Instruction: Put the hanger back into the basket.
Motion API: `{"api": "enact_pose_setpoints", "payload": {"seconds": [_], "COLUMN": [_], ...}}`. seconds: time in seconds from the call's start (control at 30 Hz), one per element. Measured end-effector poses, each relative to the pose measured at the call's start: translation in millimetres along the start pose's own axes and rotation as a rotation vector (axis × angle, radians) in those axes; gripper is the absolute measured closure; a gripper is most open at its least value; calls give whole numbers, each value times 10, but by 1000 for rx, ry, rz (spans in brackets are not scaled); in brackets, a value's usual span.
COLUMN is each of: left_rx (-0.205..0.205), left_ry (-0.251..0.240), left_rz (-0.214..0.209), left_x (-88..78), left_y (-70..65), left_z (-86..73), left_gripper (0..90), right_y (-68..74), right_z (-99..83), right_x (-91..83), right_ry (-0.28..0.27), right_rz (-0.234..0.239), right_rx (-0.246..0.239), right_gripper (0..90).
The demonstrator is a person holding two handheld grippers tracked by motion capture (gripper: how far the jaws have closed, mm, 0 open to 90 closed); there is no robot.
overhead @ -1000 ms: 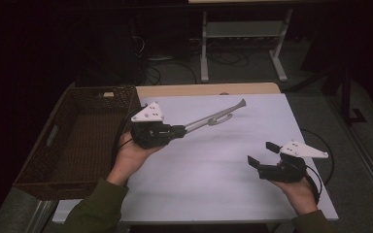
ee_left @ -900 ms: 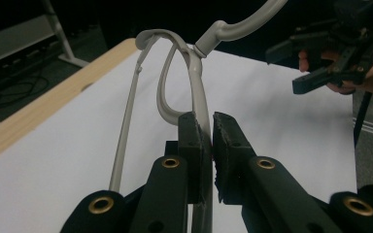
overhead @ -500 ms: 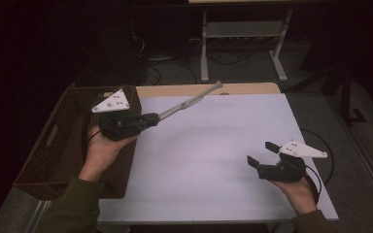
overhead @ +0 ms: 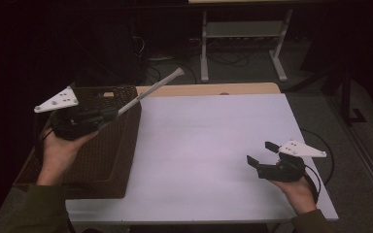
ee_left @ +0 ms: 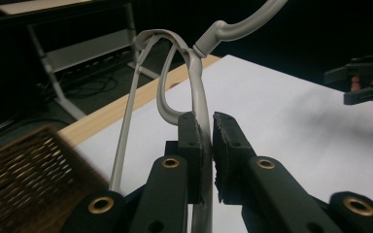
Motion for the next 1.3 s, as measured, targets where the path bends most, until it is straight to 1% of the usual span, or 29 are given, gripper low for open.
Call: {"api": "enact_pose_setpoints", "payload": {"seconds": [0.03,0.17,0.23,0.37,0.43,0.5,0.6,0.7,0.73,0.97,1.0,1.1,1.3], "left_rx": [-1,-20,-33,-53,-64,-68,-73,-88,-88,-116,-119,-125,-152], "left_ry": [3,-7,-7,-10,-10,3,22,23,31,55,56,79,112], "left_rz": [14,51,77,109,121,129,139,148,151,166,165,167,152], "left_x": [-50,-238,-365,-536,-616,-685,-772,-847,-872,-985,-987,-977,-904], "left_y": [33,153,231,334,366,391,408,427,439,495,501,520,578], "left_z": [-21,-94,-146,-228,-273,-323,-403,-473,-499,-649,-662,-721,-829], "left_gripper": [829,829,829,829,829,829,828,828,828,828,828,828,828], "right_y": [4,0,0,-1,1,1,0,-4,-5,-5,-5,-4,-12], "right_z": [-3,-2,-2,-4,-6,-8,-10,-11,-12,-15,-14,-14,-15], "right_x": [0,8,11,24,28,33,42,48,54,66,68,72,74], "right_ry": [4,3,3,6,9,10,11,12,13,20,20,22,22], "right_rz": [0,-2,-3,-5,-4,-4,-5,-7,-8,-10,-10,-10,-12], "right_rx": [5,-3,-1,-1,0,1,-1,-6,-6,-3,-3,-4,-7], "right_gripper": [153,153,153,153,153,153,153,152,152,153,152,153,153]}}
Point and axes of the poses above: each handheld gripper's, and its own axes: x roughly forward along the jaws, z roughly out of its top, y roughly to its left, the point moved 5 cm from there along x, roughly forward along the jaws, and after that the axes turned 1 degree about -z, right-handed, at the moved point
